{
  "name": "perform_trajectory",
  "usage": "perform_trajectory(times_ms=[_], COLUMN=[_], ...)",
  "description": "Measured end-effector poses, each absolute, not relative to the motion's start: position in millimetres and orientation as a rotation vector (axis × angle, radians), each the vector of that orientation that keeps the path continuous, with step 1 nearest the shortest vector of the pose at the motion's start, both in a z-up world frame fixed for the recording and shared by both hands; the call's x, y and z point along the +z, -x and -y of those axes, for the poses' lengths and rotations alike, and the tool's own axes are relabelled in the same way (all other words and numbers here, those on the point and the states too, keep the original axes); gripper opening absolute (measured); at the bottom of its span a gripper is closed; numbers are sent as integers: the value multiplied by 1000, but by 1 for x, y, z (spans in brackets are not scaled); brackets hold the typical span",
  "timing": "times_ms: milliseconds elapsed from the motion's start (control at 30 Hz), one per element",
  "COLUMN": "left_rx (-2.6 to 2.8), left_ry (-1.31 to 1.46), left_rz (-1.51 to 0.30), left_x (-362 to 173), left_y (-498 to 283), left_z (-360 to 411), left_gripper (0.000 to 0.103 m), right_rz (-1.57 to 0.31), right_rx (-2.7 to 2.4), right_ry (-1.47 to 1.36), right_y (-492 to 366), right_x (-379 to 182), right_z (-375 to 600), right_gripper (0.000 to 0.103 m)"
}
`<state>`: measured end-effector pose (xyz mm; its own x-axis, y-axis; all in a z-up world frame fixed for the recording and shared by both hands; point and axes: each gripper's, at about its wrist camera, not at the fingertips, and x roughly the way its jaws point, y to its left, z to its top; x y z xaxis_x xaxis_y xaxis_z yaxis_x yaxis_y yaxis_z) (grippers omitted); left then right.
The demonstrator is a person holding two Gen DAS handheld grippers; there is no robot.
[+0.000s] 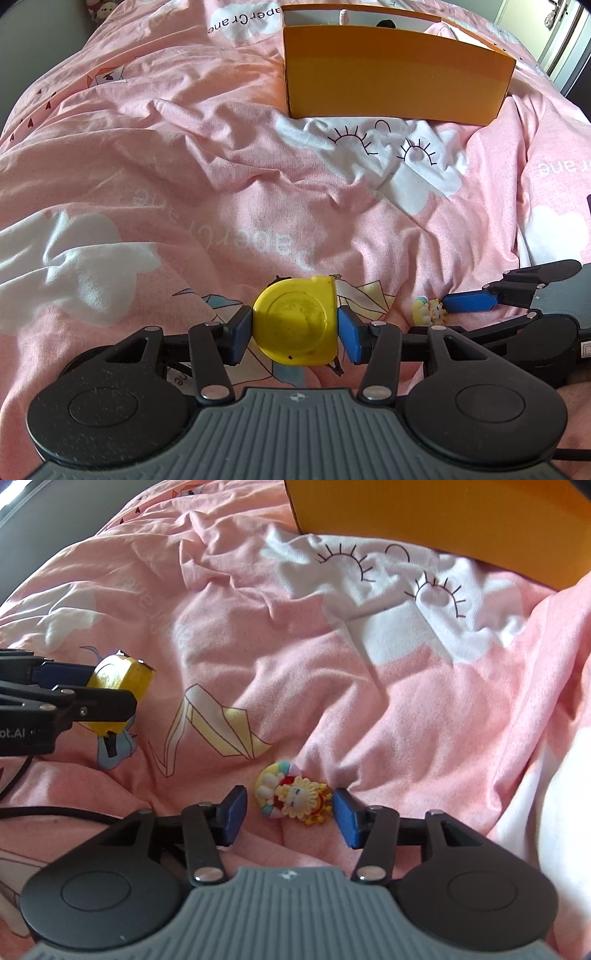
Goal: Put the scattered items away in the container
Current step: 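Grasp the small cartoon figurine with the right tool while the left tool holds the tape measure, then carry the tape measure and figurine over the orange box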
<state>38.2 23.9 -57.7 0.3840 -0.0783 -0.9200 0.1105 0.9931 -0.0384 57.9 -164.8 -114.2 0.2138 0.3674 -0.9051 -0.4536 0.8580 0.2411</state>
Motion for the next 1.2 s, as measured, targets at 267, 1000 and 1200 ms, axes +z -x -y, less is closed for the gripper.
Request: perform_trajectory(times_ms=[267, 1000, 1200], left_rx=[-130, -189, -216], left_ry=[-28, -50, -44], left_rz=[-1187, -1056, -1008], left_x=[-64, -35, -18], left_y=[-44, -49, -61], left_z=[-23, -17, -17], left_gripper=[57, 57, 57], right_rz=[-1204, -1040, -987], right_rx=[565, 538, 542], right_ry=[101, 66, 28], right_y=[-58, -65, -77], right_x=[-113, -61, -41], right_z=[164, 181, 190], right_gripper=[46, 36, 36])
